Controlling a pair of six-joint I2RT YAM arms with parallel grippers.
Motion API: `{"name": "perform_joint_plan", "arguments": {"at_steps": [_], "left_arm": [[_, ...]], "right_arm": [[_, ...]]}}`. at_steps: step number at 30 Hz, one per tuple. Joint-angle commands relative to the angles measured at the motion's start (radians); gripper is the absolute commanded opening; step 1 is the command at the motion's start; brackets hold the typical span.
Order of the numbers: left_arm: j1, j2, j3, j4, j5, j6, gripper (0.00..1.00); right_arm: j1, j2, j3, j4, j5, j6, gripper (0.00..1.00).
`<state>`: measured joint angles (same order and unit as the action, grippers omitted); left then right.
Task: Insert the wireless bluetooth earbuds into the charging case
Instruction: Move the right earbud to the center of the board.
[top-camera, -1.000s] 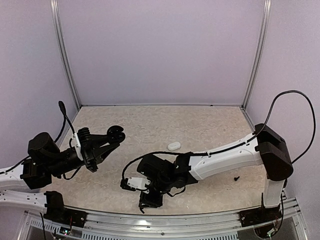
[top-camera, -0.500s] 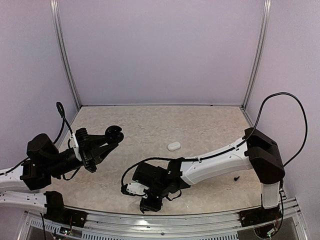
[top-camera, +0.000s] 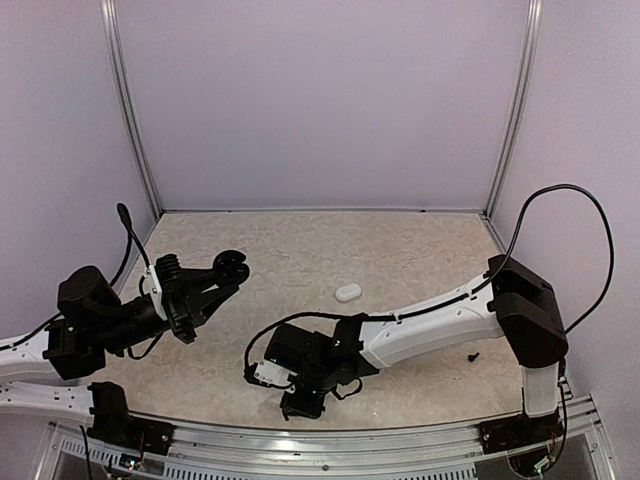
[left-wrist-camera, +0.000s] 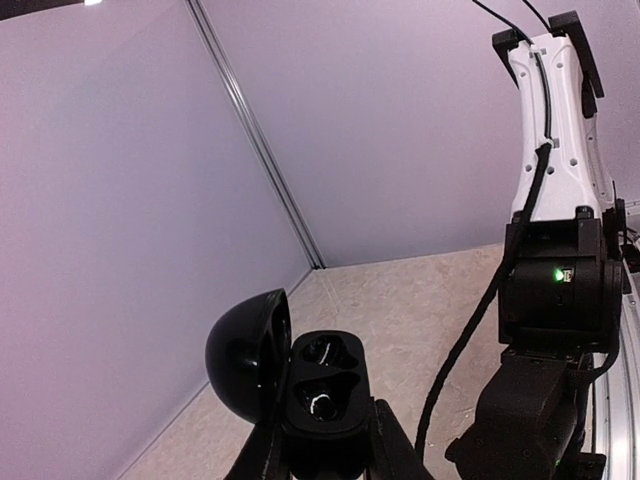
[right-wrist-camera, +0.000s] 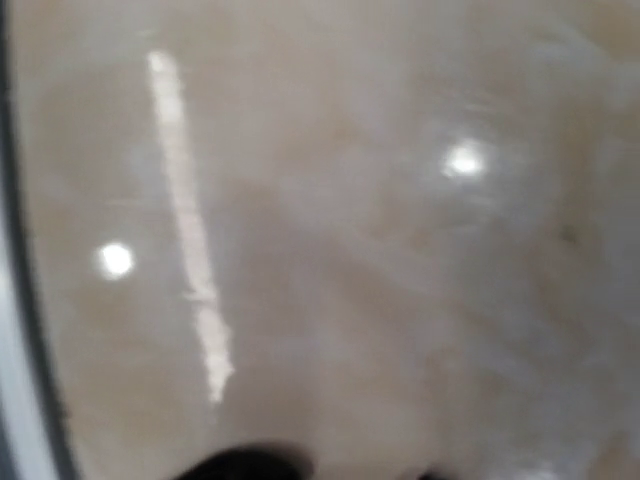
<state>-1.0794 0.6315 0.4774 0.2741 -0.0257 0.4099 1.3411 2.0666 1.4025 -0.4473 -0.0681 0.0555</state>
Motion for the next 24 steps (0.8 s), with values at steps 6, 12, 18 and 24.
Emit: {"name": "perform_joint_plan", "arguments": {"at_steps": [6, 12, 18, 24], "left_arm": [[0.028, -0.003, -0.002, 0.033, 0.015, -0.019, 0.00], [0.039, -0.002, -0.004, 0.038, 0.020, -0.028, 0.00], [0.043, -0.008, -0.004, 0.036, 0.020, -0.031, 0.00], [0.044, -0.012, -0.005, 0.036, 0.020, -0.031, 0.01]], "right_arm": [[-0.091, 0.006, 0.022, -0.057, 0.115, 0.009, 0.41], [-0.105, -0.064, -0.006, -0.017, 0.036, -0.024, 0.41], [-0.108, -0.086, -0.017, -0.001, -0.085, 0.021, 0.40], [-0.135, -0.081, -0.045, -0.018, -0.144, 0.122, 0.41]]}}
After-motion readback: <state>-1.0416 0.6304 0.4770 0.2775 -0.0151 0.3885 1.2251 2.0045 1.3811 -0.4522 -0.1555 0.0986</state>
